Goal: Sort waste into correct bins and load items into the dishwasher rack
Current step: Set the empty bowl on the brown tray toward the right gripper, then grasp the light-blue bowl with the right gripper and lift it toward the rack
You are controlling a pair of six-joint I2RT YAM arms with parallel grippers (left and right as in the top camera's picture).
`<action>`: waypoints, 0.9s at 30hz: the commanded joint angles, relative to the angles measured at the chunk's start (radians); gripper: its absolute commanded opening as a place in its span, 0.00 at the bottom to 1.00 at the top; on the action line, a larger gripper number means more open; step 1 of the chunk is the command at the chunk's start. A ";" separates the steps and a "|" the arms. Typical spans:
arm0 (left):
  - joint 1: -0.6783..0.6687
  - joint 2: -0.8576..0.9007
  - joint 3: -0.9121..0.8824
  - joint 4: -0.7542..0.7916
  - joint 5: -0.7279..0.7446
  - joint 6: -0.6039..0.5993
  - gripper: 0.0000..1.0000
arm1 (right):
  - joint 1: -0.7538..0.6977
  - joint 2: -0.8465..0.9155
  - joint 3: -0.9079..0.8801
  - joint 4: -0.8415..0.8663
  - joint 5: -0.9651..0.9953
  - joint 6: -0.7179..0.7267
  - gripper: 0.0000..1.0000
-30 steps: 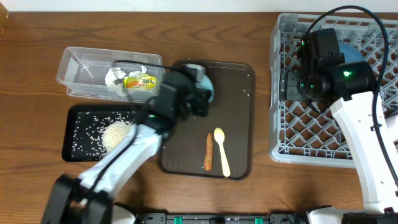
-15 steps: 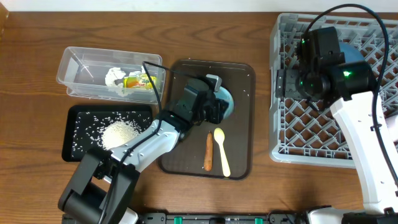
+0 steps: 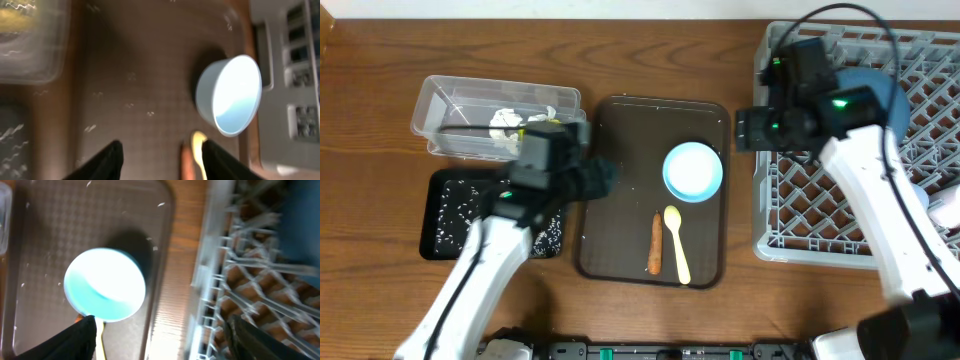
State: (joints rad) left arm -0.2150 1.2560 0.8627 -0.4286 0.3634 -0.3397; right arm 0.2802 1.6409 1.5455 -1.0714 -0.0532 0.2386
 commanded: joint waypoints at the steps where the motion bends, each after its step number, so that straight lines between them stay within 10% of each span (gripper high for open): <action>1: 0.084 -0.071 0.010 -0.085 0.005 0.005 0.56 | 0.045 0.063 0.011 0.016 -0.042 -0.011 0.75; 27: 0.172 -0.100 0.009 -0.222 0.005 0.005 0.57 | 0.130 0.451 0.011 0.186 0.023 0.061 0.38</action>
State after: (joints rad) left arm -0.0471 1.1545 0.8627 -0.6479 0.3637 -0.3401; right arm 0.3985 2.0739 1.5455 -0.8883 -0.0414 0.2703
